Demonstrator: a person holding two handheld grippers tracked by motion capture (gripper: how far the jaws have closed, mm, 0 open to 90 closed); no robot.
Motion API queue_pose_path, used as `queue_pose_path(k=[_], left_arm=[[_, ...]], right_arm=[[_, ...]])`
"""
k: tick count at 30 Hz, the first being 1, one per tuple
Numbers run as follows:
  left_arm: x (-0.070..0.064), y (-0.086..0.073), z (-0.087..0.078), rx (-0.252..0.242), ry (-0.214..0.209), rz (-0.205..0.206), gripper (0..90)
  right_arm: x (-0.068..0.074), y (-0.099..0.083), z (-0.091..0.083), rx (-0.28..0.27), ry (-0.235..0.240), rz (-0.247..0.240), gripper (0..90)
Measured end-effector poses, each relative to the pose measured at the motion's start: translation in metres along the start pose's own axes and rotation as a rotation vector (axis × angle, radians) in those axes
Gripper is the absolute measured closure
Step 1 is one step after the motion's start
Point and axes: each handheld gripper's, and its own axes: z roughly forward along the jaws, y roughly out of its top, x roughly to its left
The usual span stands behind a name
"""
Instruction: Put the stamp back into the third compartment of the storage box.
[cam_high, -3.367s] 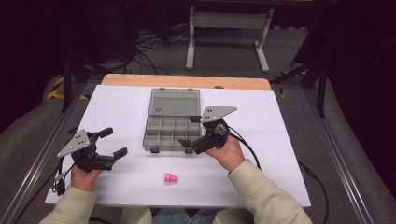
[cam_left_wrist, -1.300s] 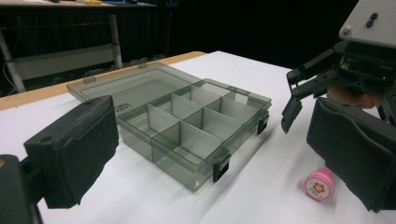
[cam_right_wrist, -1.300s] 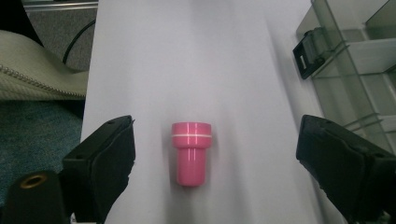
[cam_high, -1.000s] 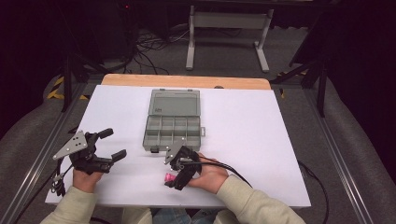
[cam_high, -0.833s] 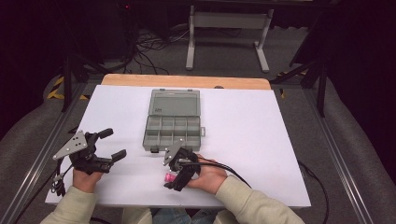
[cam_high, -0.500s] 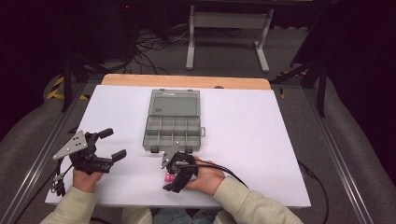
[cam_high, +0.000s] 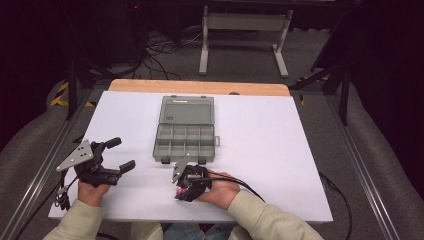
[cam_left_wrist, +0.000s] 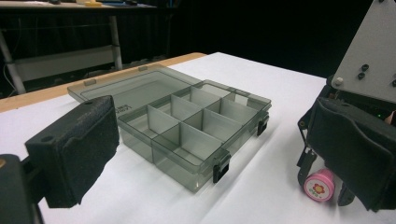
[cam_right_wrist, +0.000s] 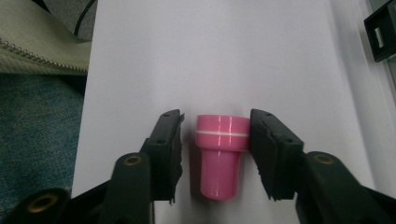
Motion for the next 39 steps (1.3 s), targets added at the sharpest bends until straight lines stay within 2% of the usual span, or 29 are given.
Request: queue_pose_path(k=[1, 3, 10, 20, 23, 39], left_arm=[[0.000, 0.000, 0.000, 0.000, 0.000, 0.002, 3.4], [0.000, 0.000, 0.000, 0.000, 0.000, 0.003, 3.4], [0.001, 0.000, 0.000, 0.000, -0.001, 0.001, 3.4], [0.001, 0.000, 0.001, -0.003, 0.011, -0.005, 3.4], [0.000, 0.000, 0.001, 0.004, 0.017, -0.005, 3.5], [0.000, -0.001, 0.001, 0.000, 0.013, -0.010, 3.6]], right_arm=[[0.000, 0.000, 0.000, 0.002, -0.007, 0.000, 62.7], [-0.001, 0.000, -0.001, 0.003, -0.008, 0.006, 64.4], [0.000, 0.000, -0.003, 0.004, -0.016, 0.006, 65.0], [-0.007, 0.007, -0.030, -0.065, -0.041, 0.007, 65.0], [-0.010, 0.009, -0.038, -0.088, -0.045, 0.021, 65.0], [-0.024, 0.019, -0.068, -0.149, -0.089, 0.019, 64.9]])
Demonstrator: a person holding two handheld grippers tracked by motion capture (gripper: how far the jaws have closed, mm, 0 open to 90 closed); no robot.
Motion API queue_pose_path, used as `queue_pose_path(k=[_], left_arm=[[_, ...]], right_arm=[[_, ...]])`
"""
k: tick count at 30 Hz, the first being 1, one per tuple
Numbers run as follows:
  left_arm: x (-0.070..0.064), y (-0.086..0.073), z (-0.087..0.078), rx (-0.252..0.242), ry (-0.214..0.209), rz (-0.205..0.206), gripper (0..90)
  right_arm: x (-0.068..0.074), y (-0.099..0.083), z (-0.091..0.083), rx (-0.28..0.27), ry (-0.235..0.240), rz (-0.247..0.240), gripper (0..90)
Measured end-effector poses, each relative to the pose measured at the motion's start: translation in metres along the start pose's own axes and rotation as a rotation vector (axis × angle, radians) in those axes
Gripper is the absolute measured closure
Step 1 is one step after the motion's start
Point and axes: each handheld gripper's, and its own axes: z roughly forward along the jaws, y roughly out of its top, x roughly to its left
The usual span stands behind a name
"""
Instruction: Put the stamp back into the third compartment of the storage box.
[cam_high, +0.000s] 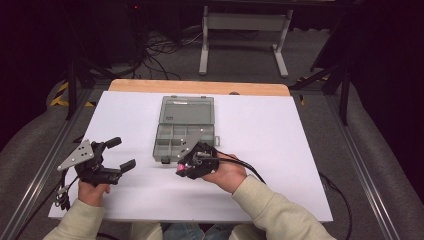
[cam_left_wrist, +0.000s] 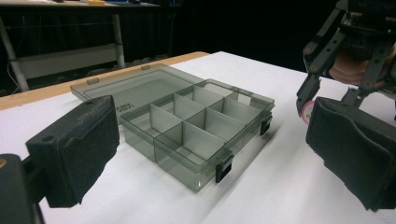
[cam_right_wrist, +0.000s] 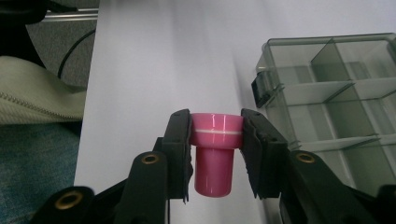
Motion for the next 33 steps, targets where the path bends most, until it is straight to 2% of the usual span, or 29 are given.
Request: queue_pose_path(k=[22, 33], left_arm=[[0.000, 0.000, 0.000, 0.003, 0.007, 0.001, 3.7], [0.000, 0.000, 0.000, 0.005, 0.005, 0.003, 3.7]], right_arm=[[-0.028, 0.011, -0.022, -0.057, -0.074, 0.043, 64.8], [-0.049, 0.015, -0.026, -0.075, -0.111, 0.073, 64.8]])
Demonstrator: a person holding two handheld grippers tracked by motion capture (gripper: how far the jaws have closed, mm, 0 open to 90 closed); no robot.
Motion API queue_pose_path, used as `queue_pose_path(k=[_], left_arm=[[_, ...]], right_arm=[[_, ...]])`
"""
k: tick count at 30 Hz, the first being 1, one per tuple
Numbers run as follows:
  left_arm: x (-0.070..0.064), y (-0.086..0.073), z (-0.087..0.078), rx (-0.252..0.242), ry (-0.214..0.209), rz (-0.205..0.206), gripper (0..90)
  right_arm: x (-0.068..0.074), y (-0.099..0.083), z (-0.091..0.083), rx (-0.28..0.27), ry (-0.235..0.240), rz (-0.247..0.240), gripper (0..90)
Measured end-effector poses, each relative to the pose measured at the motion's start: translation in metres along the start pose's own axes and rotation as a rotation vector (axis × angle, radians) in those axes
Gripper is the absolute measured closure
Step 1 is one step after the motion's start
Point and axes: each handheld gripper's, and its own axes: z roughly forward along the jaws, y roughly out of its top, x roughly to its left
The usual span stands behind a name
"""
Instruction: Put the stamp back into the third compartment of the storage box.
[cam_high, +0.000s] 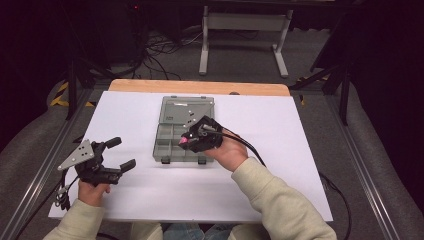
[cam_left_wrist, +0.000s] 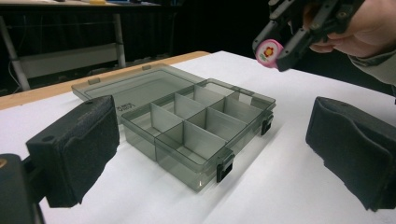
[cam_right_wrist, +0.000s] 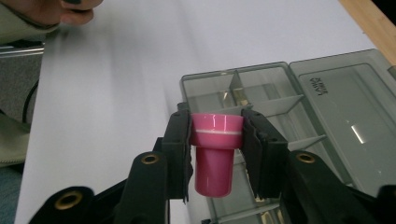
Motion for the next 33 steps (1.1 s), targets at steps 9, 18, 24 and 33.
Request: queue_pose_path(k=[9, 18, 24, 33], left_arm=[[0.001, 0.000, 0.000, 0.006, 0.000, 0.004, 3.7], [0.001, 0.000, 0.001, 0.007, -0.002, 0.002, 3.7], [0.001, 0.000, 0.001, 0.007, 0.001, 0.000, 3.6], [0.001, -0.001, 0.001, 0.007, -0.001, -0.003, 3.6]], right_arm=[[-0.019, 0.002, 0.003, 0.008, -0.036, 0.036, 64.7], [-0.047, -0.006, 0.015, 0.029, -0.060, 0.104, 64.7], [-0.058, -0.009, 0.022, 0.036, -0.080, 0.130, 64.7], [-0.074, -0.011, 0.032, 0.051, -0.106, 0.164, 64.8]])
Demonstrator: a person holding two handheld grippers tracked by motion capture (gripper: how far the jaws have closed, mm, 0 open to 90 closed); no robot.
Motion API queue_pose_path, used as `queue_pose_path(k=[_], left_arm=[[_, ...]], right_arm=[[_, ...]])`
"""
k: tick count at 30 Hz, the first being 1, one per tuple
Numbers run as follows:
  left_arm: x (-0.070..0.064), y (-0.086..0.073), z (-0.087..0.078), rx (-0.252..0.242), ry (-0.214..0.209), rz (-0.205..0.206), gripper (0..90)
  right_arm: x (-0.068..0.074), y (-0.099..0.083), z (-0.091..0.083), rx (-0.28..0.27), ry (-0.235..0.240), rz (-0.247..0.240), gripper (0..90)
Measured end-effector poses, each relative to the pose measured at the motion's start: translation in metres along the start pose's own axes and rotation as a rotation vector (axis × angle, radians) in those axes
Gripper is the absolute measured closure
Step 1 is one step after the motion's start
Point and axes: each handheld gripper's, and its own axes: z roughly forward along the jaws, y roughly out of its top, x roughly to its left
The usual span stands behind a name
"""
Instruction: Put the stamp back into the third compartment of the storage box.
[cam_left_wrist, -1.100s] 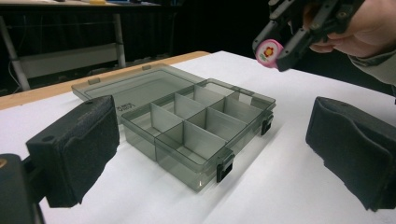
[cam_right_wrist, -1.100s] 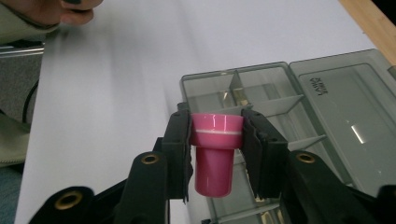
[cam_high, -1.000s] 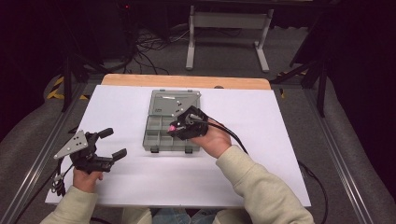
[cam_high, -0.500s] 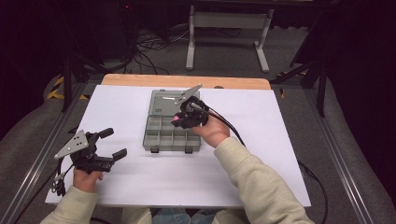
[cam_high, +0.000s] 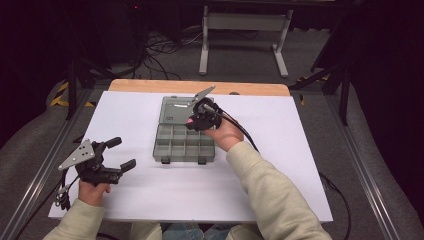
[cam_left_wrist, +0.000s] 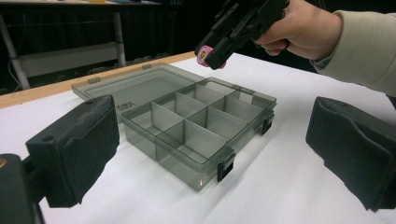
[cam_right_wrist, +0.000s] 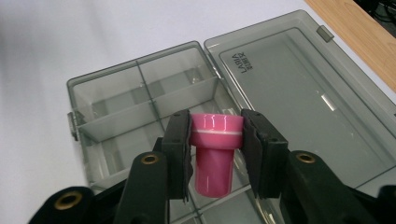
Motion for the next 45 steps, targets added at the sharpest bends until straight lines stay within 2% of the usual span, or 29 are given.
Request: queue_pose_path(k=[11, 23, 29, 45], left_arm=[[0.000, 0.000, 0.000, -0.002, 0.001, 0.000, 3.6], [0.000, 0.000, 0.000, -0.001, 0.002, 0.002, 3.6], [0.000, 0.000, 0.000, 0.000, 0.002, 0.000, 3.5], [0.000, 0.000, 0.000, -0.001, 0.005, -0.001, 3.4]], right_arm=[[-0.012, -0.006, 0.013, 0.029, -0.012, 0.032, 64.7], [-0.011, -0.009, 0.026, 0.068, 0.006, 0.027, 64.7], [-0.012, -0.011, 0.033, 0.092, 0.014, 0.043, 64.6], [-0.013, -0.016, 0.041, 0.136, 0.028, 0.052, 64.6]])
